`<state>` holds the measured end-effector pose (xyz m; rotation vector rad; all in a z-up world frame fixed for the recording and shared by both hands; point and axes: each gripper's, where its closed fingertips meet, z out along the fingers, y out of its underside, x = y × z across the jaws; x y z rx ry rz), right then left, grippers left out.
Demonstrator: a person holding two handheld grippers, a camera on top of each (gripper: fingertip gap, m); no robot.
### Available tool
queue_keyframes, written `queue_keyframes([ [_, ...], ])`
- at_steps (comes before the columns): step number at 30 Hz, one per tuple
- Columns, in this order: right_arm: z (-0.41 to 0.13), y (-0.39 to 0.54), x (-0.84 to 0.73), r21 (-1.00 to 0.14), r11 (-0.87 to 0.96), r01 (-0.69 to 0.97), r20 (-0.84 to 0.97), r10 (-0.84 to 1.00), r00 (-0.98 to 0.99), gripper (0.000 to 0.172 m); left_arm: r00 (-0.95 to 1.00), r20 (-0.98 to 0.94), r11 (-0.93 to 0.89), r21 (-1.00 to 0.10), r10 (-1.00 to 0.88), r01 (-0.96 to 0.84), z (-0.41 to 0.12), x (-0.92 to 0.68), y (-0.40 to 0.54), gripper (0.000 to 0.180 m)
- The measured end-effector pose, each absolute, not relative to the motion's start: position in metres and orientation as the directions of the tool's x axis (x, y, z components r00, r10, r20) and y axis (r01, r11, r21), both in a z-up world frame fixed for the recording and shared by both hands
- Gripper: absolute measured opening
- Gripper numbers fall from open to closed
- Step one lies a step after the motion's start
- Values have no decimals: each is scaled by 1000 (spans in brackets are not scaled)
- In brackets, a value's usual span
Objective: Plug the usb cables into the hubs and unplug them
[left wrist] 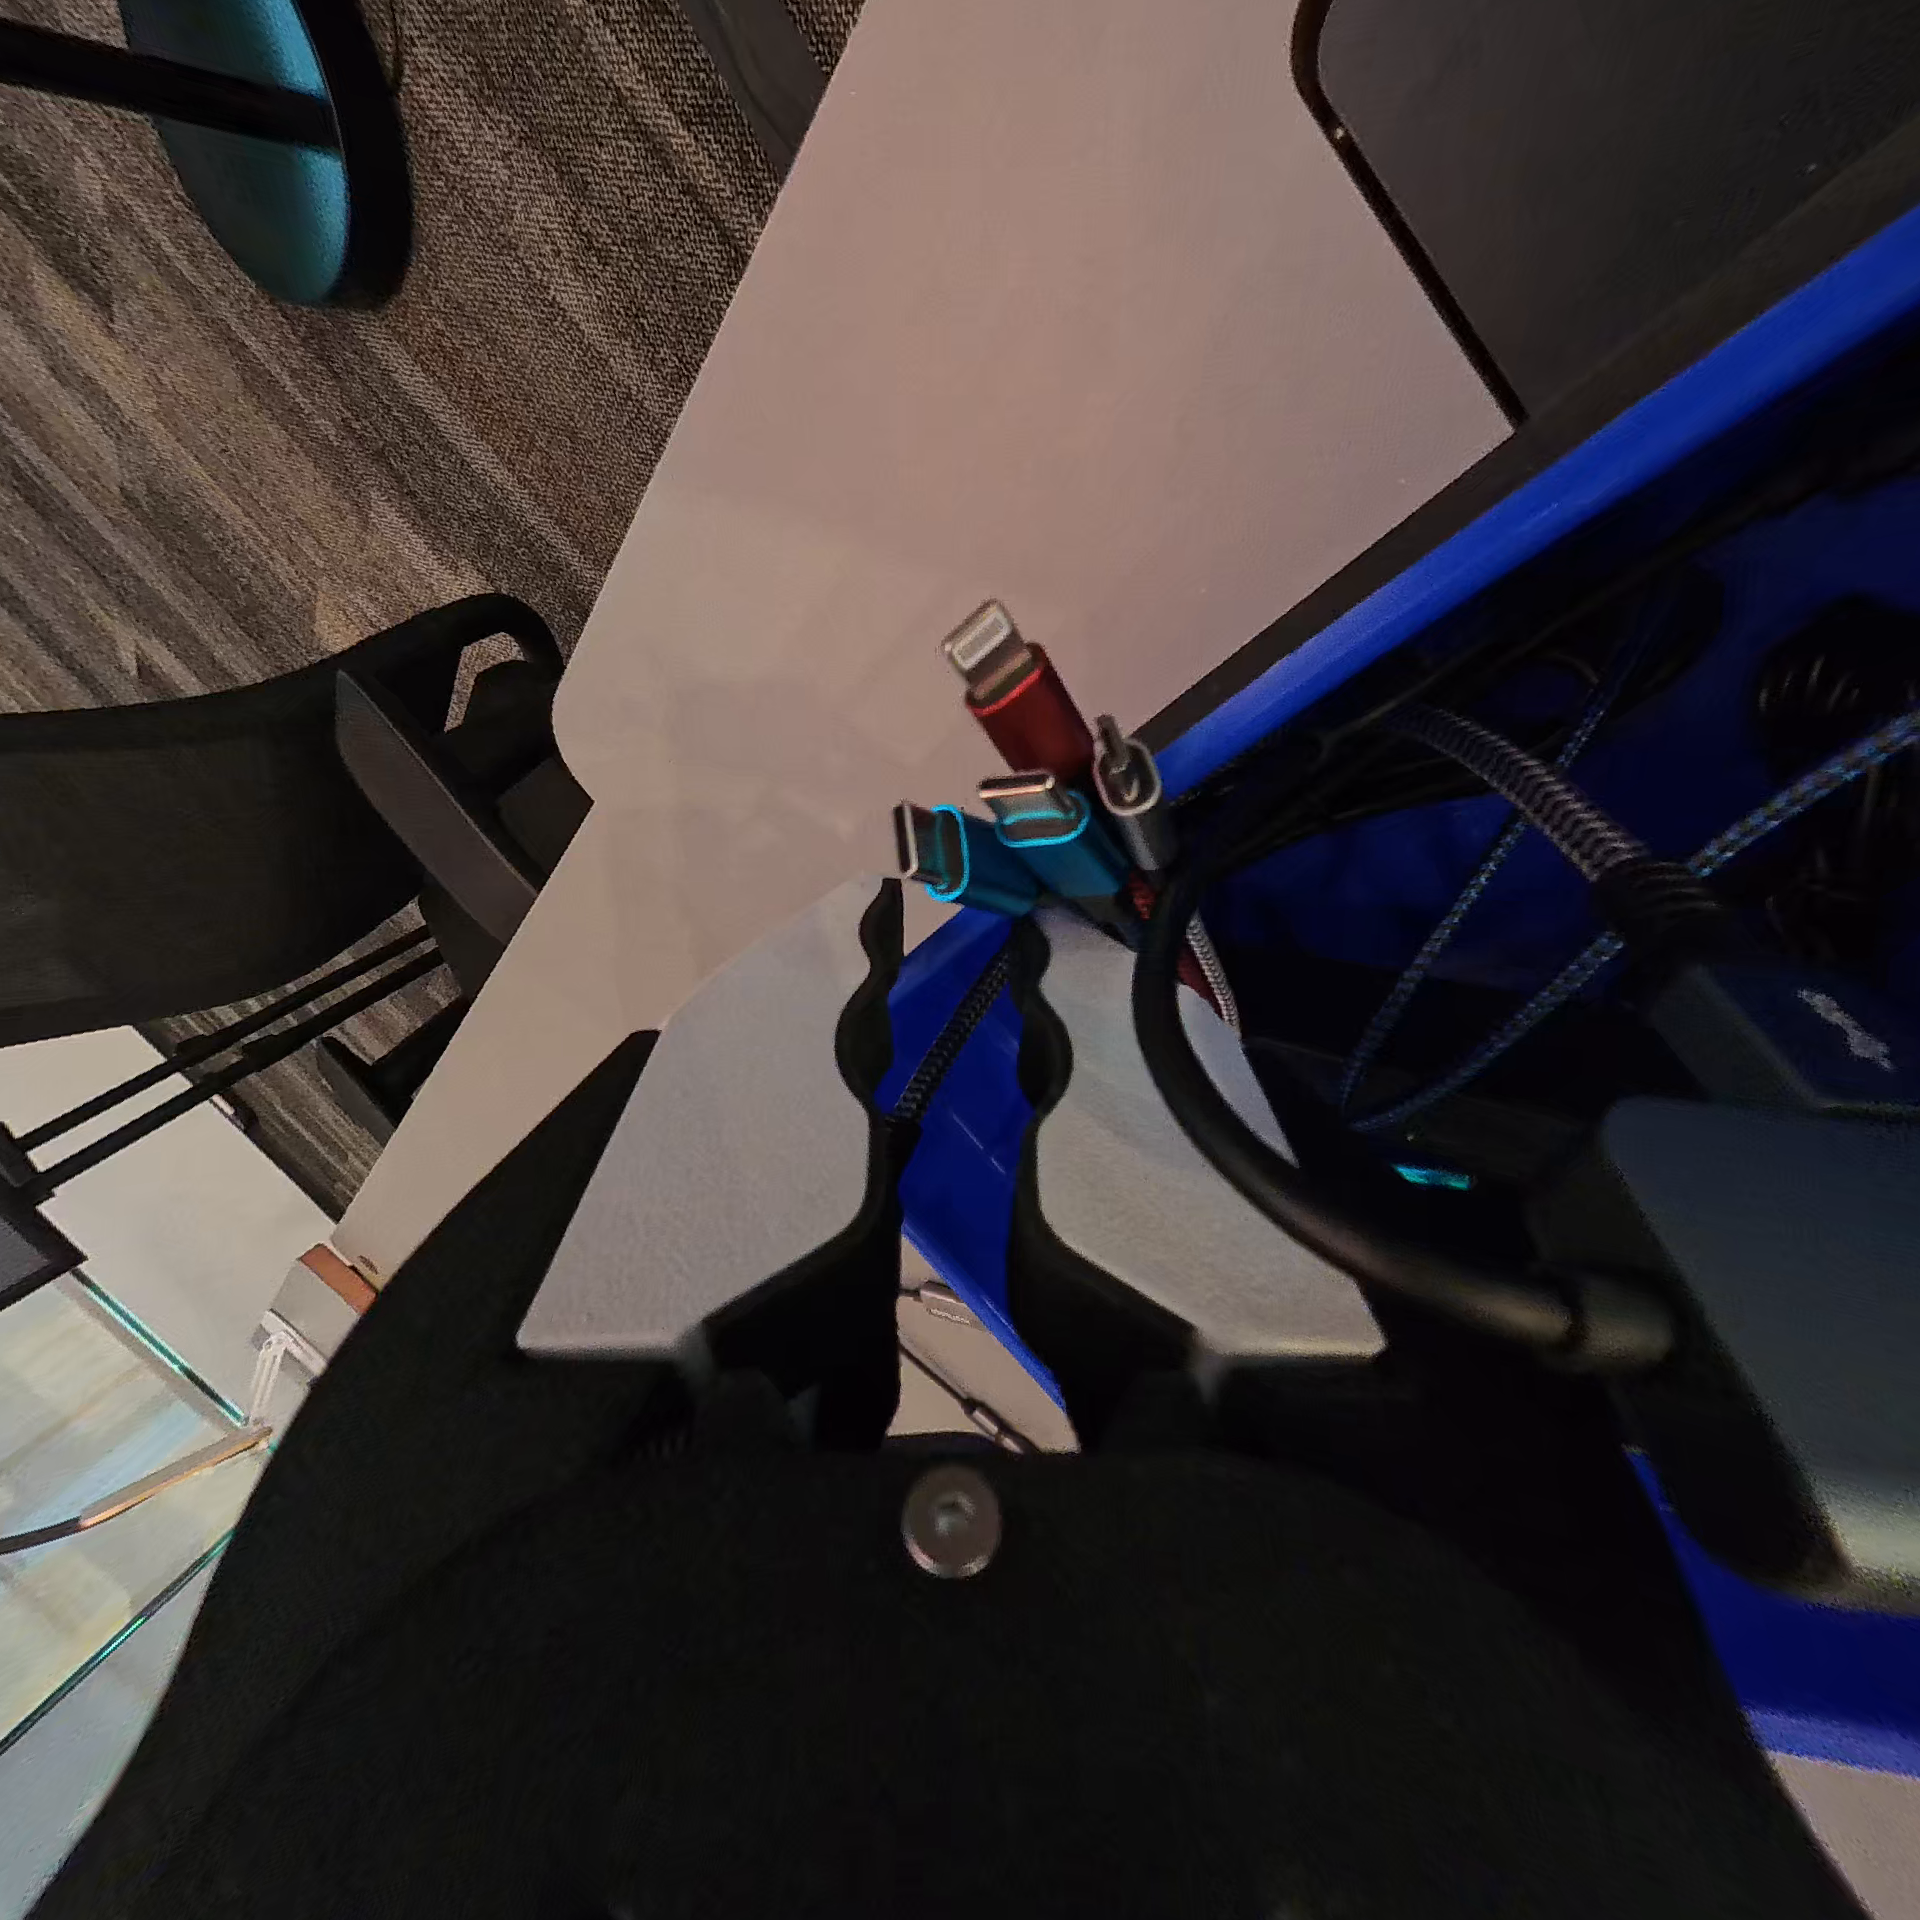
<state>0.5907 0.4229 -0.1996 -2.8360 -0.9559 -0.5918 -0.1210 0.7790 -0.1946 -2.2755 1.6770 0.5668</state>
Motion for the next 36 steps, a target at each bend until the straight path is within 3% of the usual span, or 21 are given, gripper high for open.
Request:
queue_keyframes([
  [6, -200, 425, 590, 46, -830, 556, 380, 529, 758, 30, 228, -460, -274, 33, -858, -961, -194, -120, 780, 22],
  [11, -182, 421, 576, -86, -846, 526, 441, 441, 782, 47, 362, -435, -346, -120, -824, -931, -172, -130, 776, 65],
  [16, -132, 394, 549, -227, -804, 549, 552, 358, 753, 56, 471, -443, -393, -261, -763, -882, -131, -161, 753, 85],
  [19, -106, 368, 525, -260, -774, 578, 610, 332, 719, 51, 402, -599, -403, -141, -693, -904, -109, -202, 745, 89],
  [23, -91, 335, 488, -286, -742, 607, 628, 333, 703, 48, 313, -621, -466, 95, -719, -880, -105, -251, 718, 102],
  [25, -90, 317, 470, -289, -738, 609, 625, 337, 705, 45, 322, -631, -496, 117, -706, -861, -99, -270, 708, 98],
  [27, -92, 301, 447, -315, -713, 627, 617, 348, 706, 45, 427, -620, -545, 0, -658, -839, -88, -279, 697, 93],
  [31, -99, 271, 387, -442, -633, 635, 545, 373, 751, 45, 636, -449, -533, -347, -628, -772, -73, -258, 643, 89],
  [36, -127, 250, 309, -629, -534, 565, 388, 414, 823, 54, 566, -337, -287, -606, -753, -742, -81, -163, 529, 86],
])
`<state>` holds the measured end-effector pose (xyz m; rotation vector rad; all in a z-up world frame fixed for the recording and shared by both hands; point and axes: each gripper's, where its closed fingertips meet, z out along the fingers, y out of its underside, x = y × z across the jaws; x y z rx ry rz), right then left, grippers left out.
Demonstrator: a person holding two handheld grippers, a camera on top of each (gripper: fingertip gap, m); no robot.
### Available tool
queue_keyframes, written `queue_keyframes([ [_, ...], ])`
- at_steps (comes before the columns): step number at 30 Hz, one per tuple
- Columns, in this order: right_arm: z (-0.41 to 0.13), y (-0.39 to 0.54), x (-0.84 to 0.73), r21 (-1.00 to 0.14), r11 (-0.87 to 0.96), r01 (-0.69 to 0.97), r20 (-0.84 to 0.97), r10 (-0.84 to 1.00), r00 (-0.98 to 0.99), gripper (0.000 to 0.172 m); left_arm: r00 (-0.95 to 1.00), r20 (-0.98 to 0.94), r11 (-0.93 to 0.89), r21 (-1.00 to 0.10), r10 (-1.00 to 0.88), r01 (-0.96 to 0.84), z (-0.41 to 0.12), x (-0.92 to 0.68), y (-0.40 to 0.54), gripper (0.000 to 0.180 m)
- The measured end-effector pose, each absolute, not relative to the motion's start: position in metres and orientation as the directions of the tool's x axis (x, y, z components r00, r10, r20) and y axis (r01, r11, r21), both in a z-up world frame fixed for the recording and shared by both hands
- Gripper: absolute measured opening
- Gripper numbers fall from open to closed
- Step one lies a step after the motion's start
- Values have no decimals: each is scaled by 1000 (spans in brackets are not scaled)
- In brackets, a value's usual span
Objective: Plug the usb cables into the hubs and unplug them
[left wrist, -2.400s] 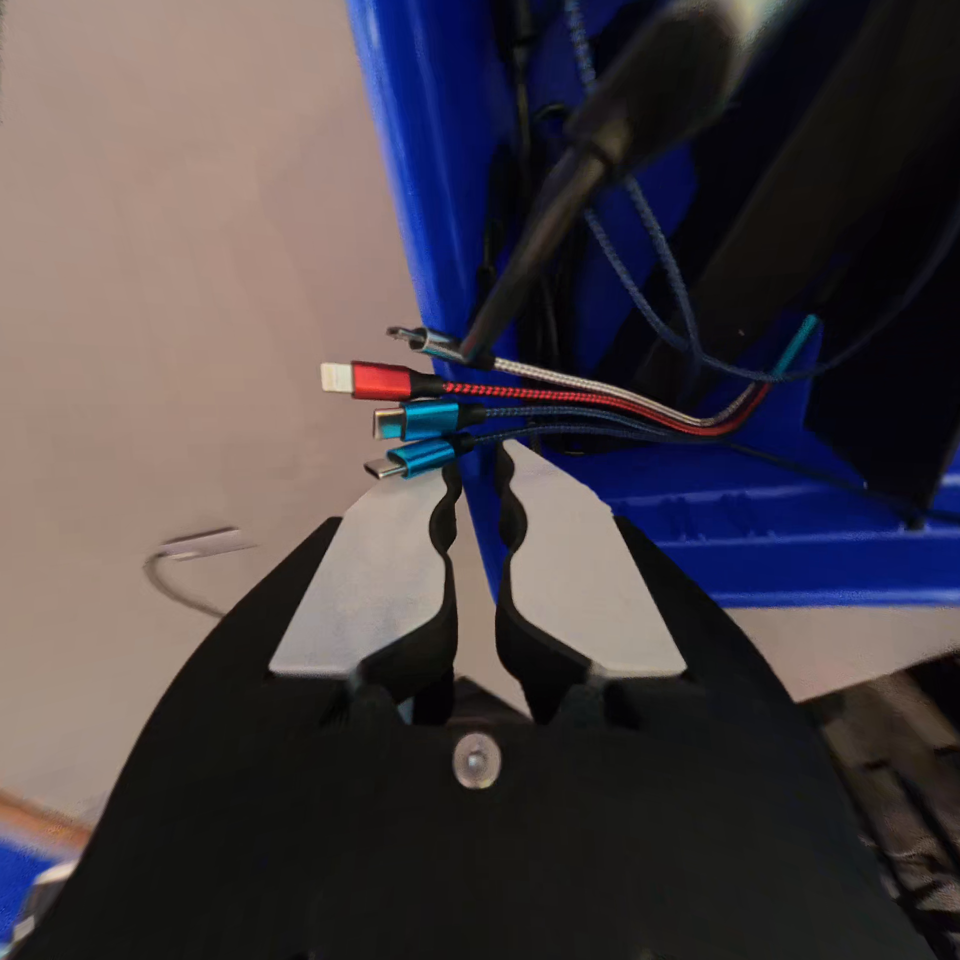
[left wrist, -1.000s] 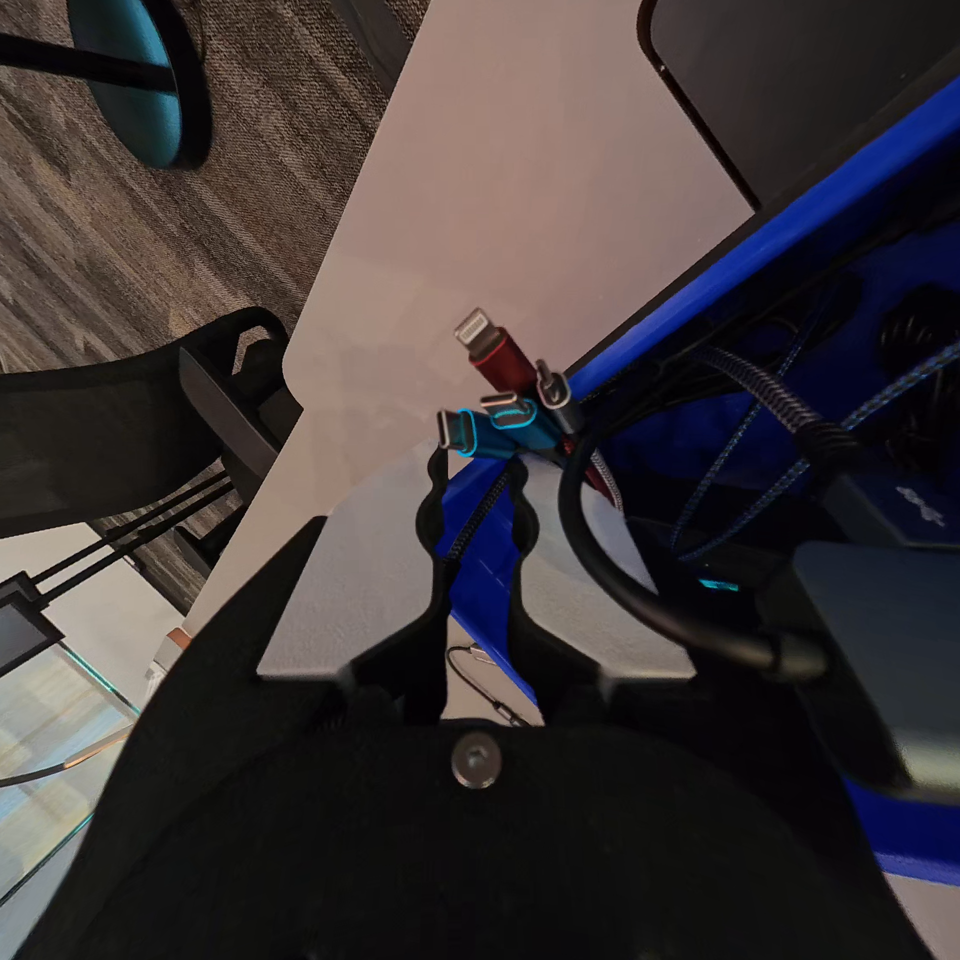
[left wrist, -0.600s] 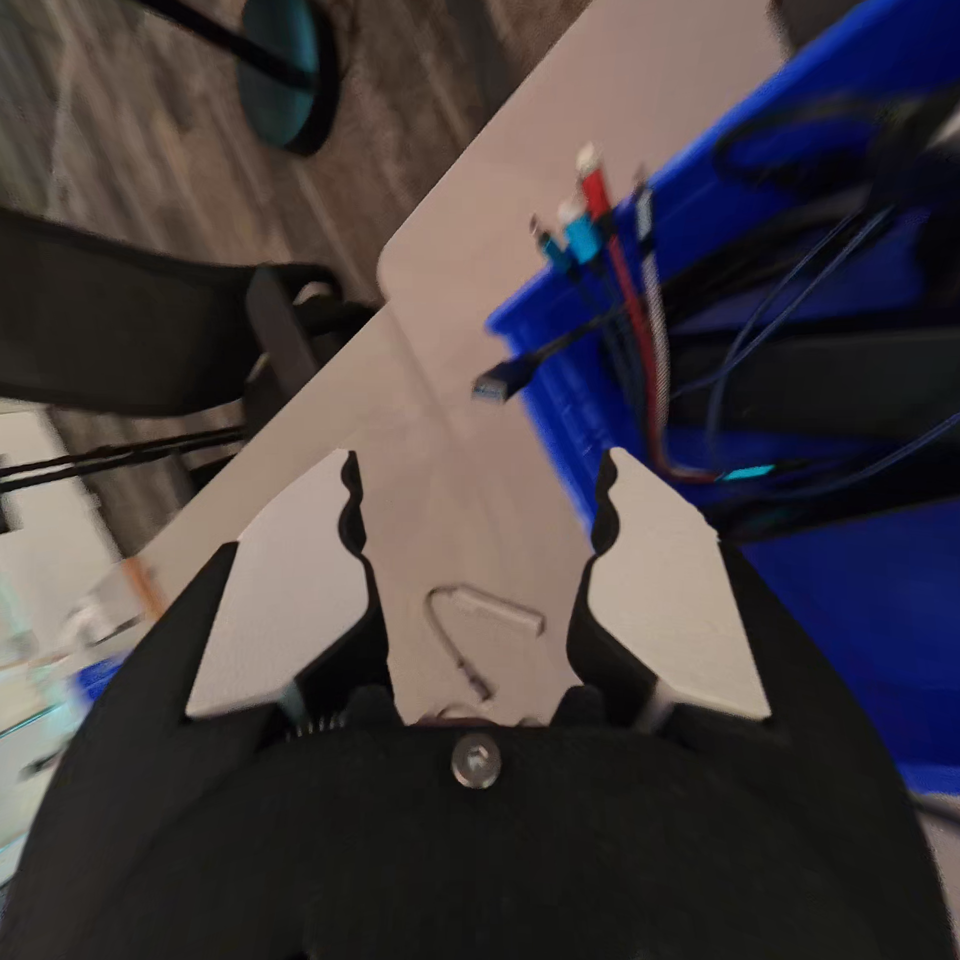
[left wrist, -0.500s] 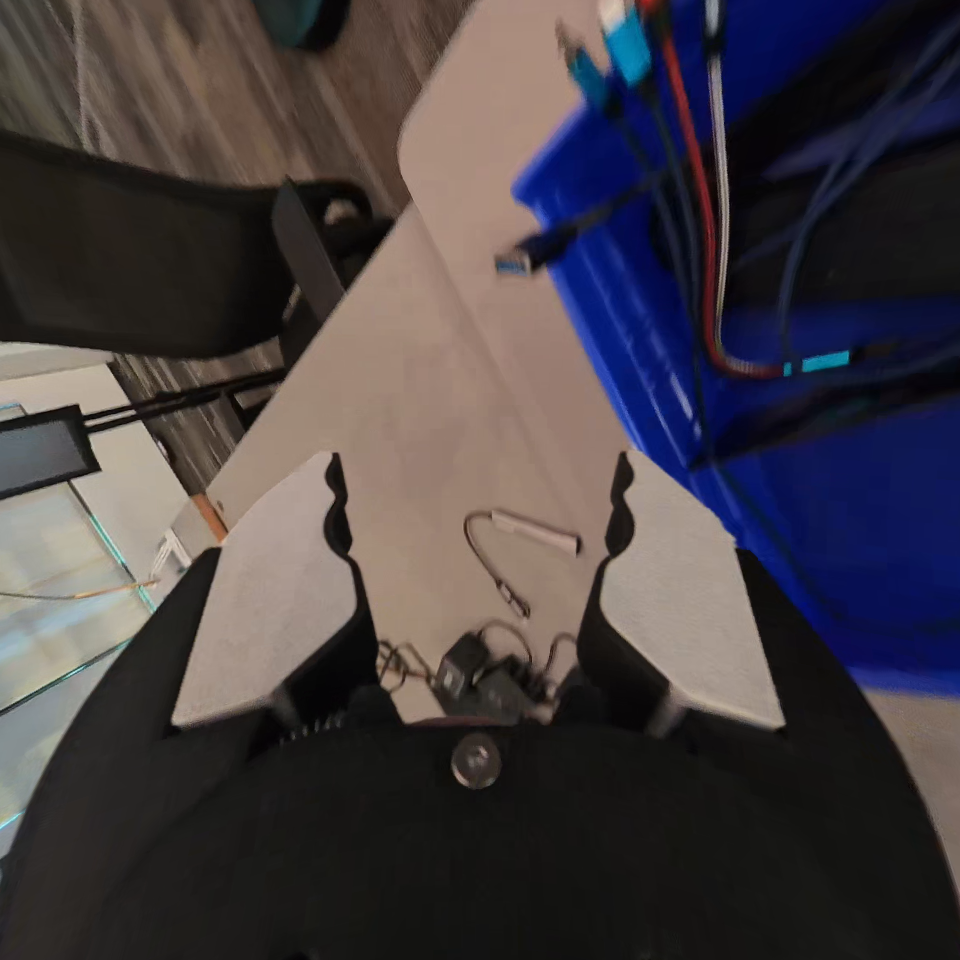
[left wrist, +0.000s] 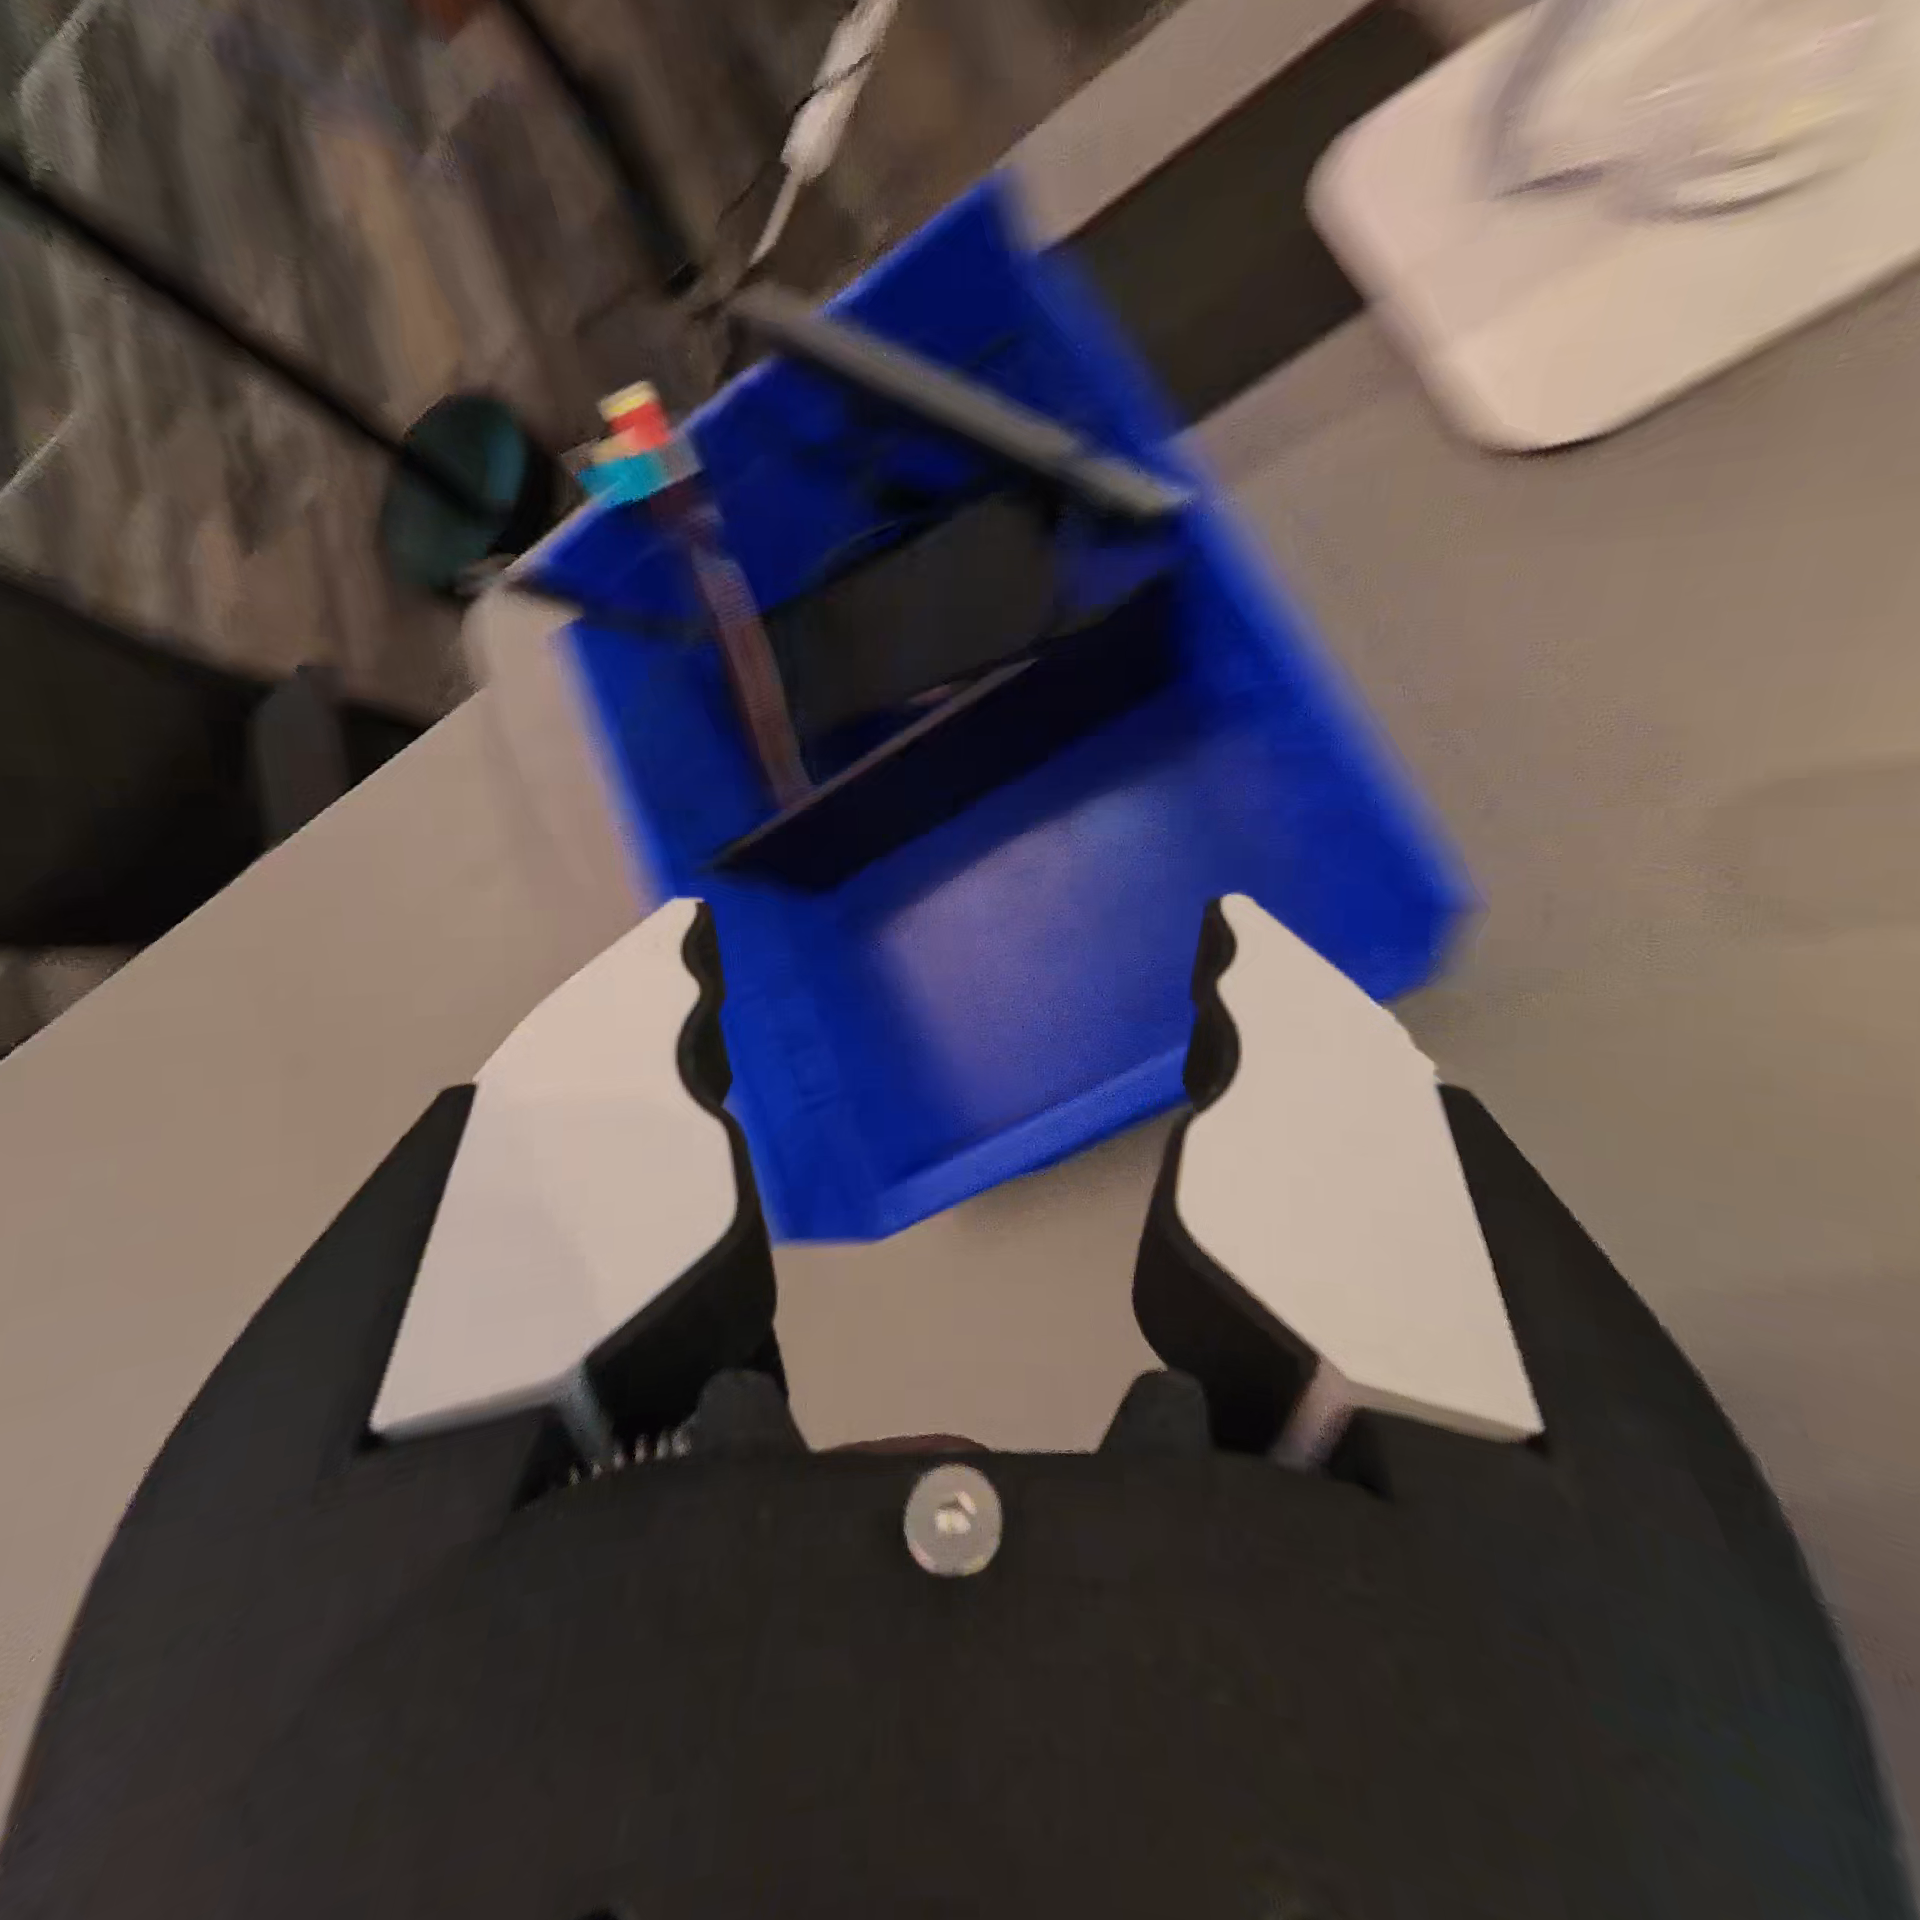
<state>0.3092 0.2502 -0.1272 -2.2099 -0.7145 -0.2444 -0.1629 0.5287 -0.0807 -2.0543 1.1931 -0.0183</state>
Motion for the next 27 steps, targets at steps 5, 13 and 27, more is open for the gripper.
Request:
queue_keyframes([
  [5, -171, 255, 254, -738, -517, 433, 199, 446, 872, 64, 392, -199, -130, -732, -898, -669, -138, -36, 406, 94],
  [13, -238, 283, 217, -741, -545, 393, 133, 456, 880, 87, 236, -16, -151, -727, -972, -670, -226, 78, 341, 112],
  [27, -274, 283, 195, -675, -650, 350, -5, 479, 878, 121, 224, 0, -174, -632, -975, -755, -277, 94, 345, 129],
])
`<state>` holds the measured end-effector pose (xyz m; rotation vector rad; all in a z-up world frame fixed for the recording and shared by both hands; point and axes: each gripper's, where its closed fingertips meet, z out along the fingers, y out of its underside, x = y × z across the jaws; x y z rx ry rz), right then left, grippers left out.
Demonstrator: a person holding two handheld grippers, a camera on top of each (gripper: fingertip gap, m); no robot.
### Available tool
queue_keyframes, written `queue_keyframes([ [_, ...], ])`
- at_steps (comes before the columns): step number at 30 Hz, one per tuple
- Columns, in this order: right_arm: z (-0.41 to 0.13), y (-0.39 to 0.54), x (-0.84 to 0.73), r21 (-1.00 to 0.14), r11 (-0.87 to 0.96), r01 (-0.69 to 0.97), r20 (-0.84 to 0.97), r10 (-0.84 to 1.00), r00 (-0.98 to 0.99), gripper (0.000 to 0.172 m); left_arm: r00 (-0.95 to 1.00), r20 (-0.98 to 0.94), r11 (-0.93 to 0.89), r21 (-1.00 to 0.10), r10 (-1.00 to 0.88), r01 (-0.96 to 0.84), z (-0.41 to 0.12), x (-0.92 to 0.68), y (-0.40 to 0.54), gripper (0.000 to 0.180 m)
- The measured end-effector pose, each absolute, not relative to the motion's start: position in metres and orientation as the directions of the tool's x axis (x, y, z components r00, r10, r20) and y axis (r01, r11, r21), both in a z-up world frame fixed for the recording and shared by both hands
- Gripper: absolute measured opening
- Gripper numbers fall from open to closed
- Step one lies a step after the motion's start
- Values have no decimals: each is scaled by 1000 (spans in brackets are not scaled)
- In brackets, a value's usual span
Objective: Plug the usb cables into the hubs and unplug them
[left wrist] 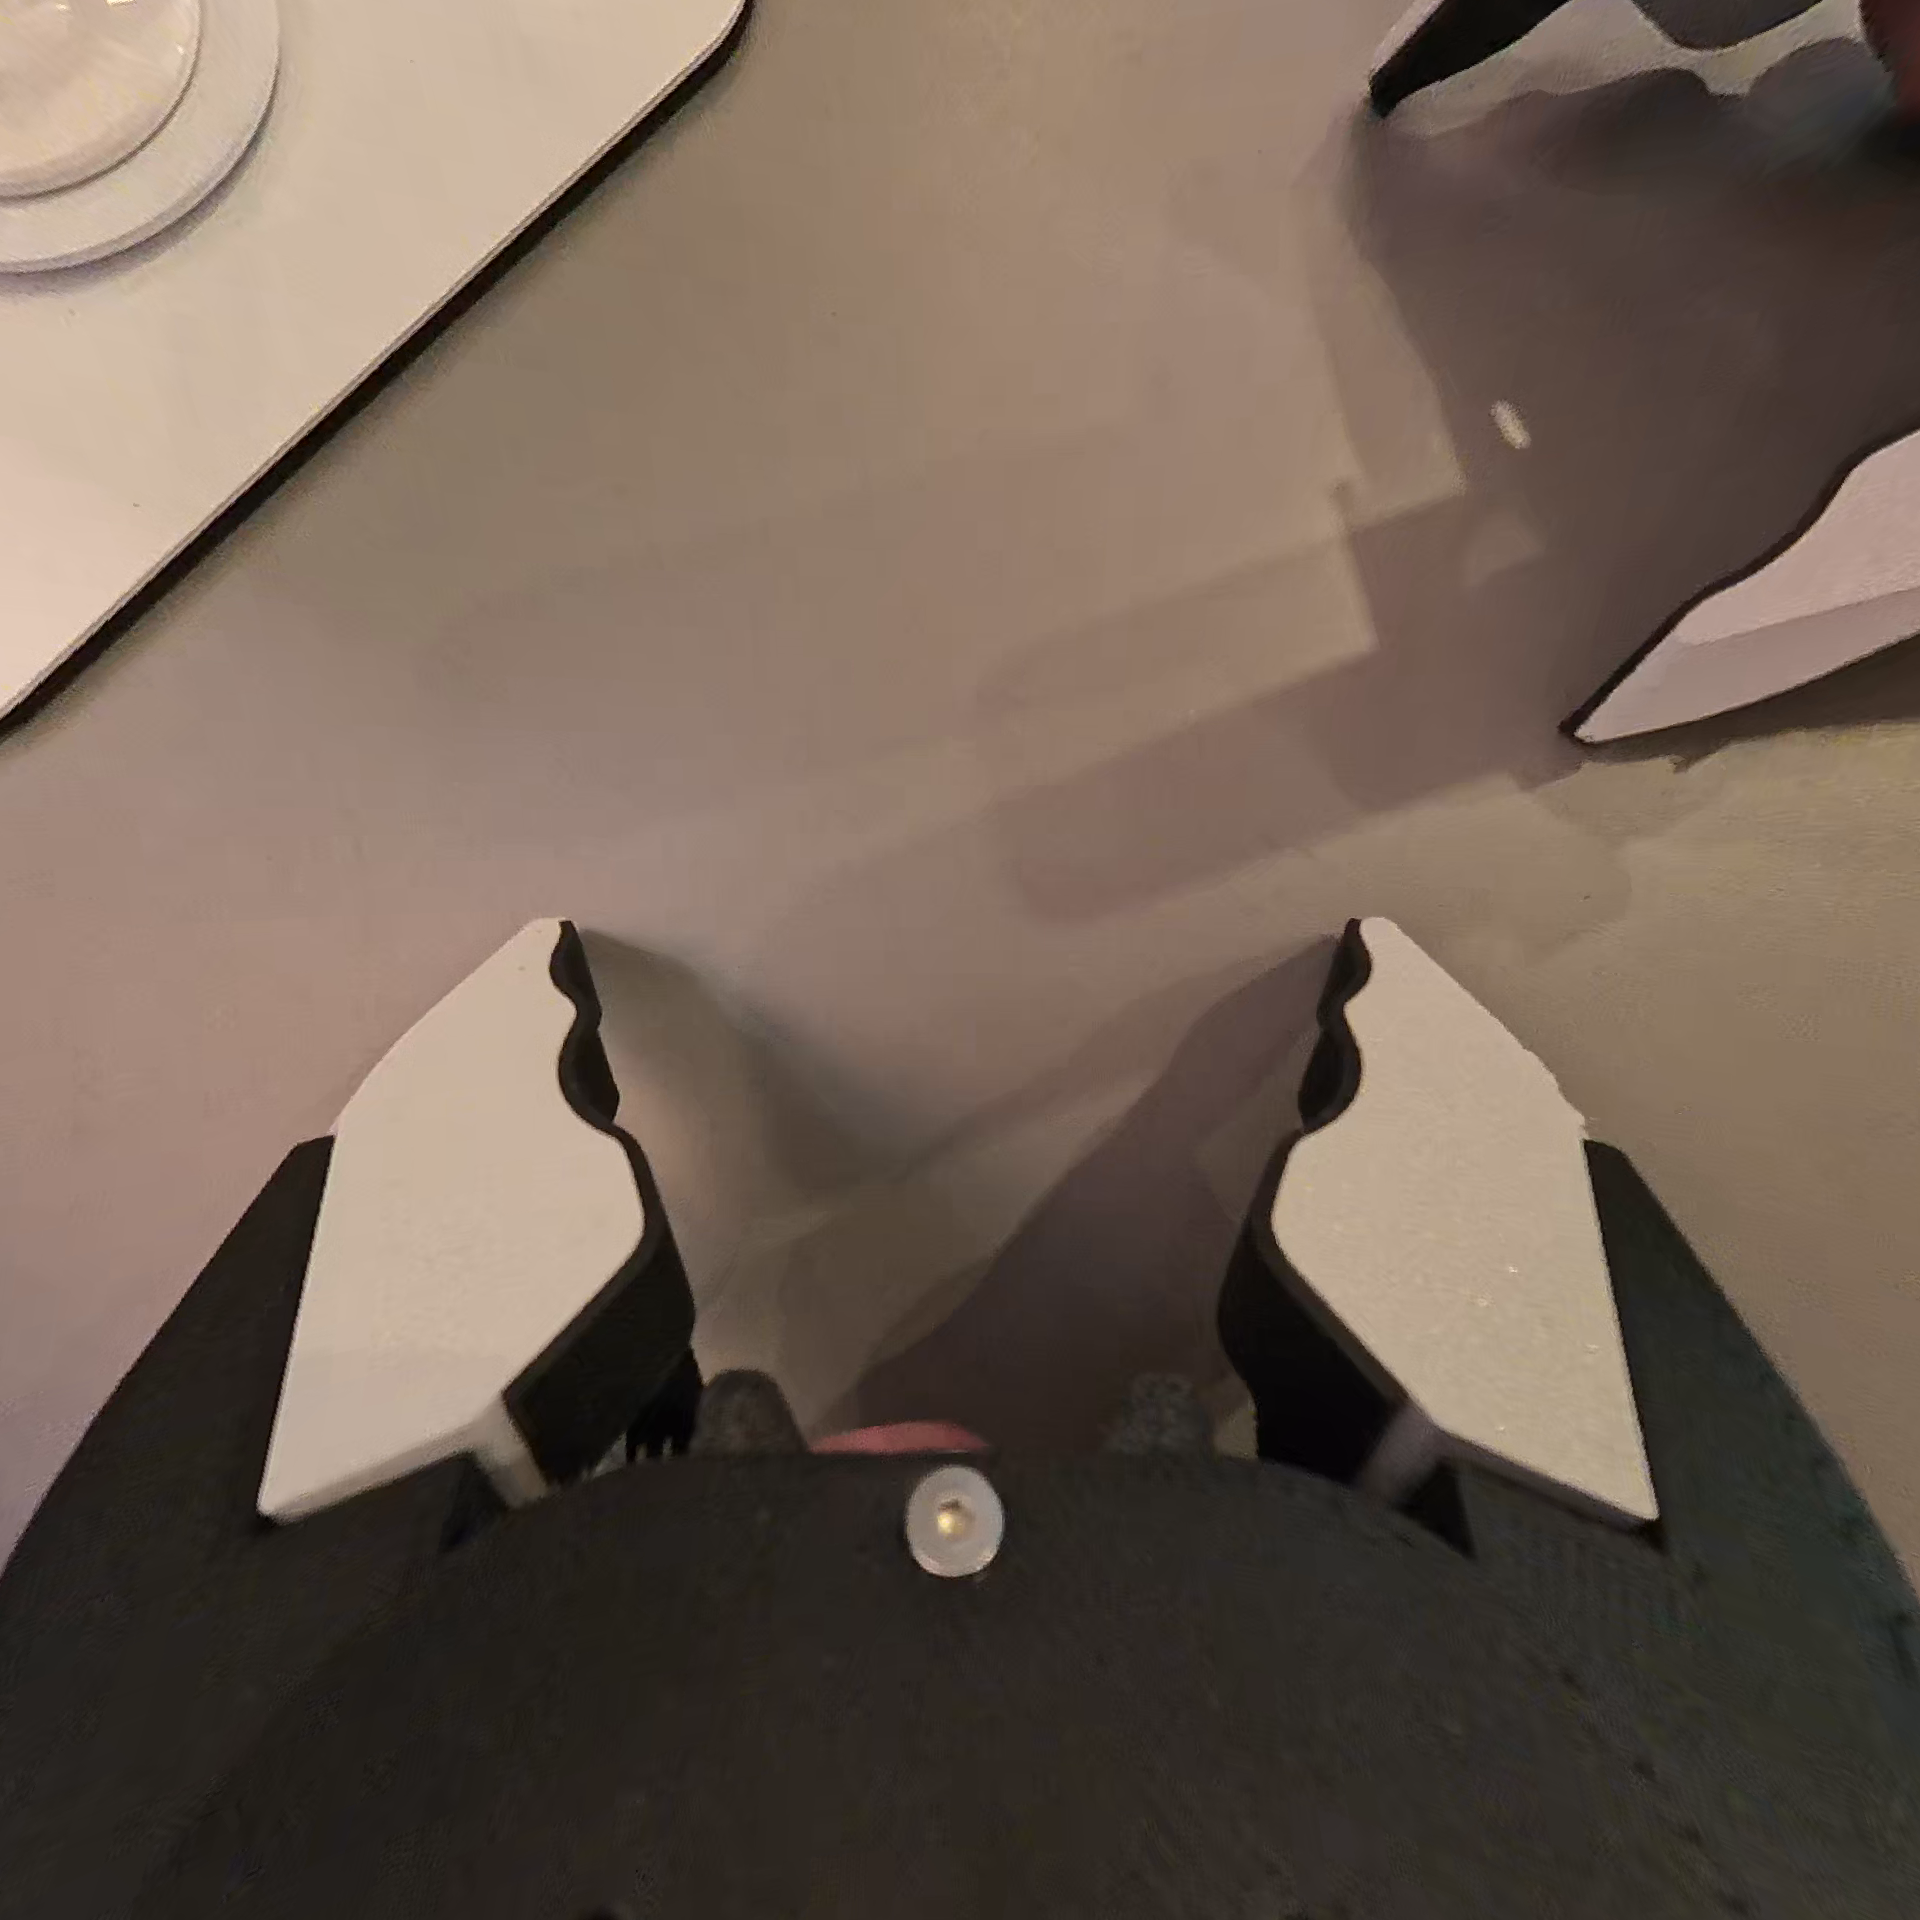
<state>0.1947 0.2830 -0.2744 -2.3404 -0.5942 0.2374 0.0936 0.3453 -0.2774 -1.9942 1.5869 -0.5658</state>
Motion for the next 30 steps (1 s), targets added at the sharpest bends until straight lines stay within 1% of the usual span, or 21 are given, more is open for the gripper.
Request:
queue_keyframes([
  [12, -274, 282, 193, -675, -644, 360, -4, 492, 871, 121, 226, -2, -173, -641, -974, -748, -277, 93, 345, 128],
  [13, -274, 281, 192, -676, -642, 363, -4, 496, 869, 120, 224, 0, -171, -643, -975, -747, -277, 93, 345, 126],
  [15, -274, 281, 192, -675, -641, 365, -5, 499, 867, 120, 209, 13, -165, -662, -978, -731, -272, 92, 344, 116],
  [16, -274, 281, 192, -675, -639, 367, -5, 502, 865, 120, 212, 15, -163, -694, -977, -701, -265, 91, 345, 115],
  [18, -274, 280, 192, -676, -636, 372, -6, 509, 861, 120, 275, -38, -154, -751, -961, -642, -242, 79, 360, 114],
  [20, -274, 280, 193, -676, -635, 374, -5, 511, 860, 120, 360, -106, -129, -810, -927, -572, -199, 58, 382, 112],
  [22, -274, 280, 193, -676, -635, 374, -5, 511, 859, 120, 473, -164, -107, -862, -865, -495, -145, 30, 411, 101],
  [23, -274, 280, 193, -676, -635, 374, -5, 511, 859, 120, 532, -195, -102, -873, -824, -478, -120, 13, 430, 96],
  [26, -274, 280, 192, -676, -634, 375, -5, 512, 859, 120, 657, -244, -118, -882, -714, -456, -67, -25, 490, 91],
  [28, -274, 280, 192, -677, -633, 376, -4, 514, 858, 119, 709, -221, -217, -855, -670, -472, -67, -39, 538, 89],
  [30, -273, 279, 192, -678, -631, 378, -4, 517, 856, 118, 741, -113, -394, -788, -663, -472, -88, -42, 574, 98],
])
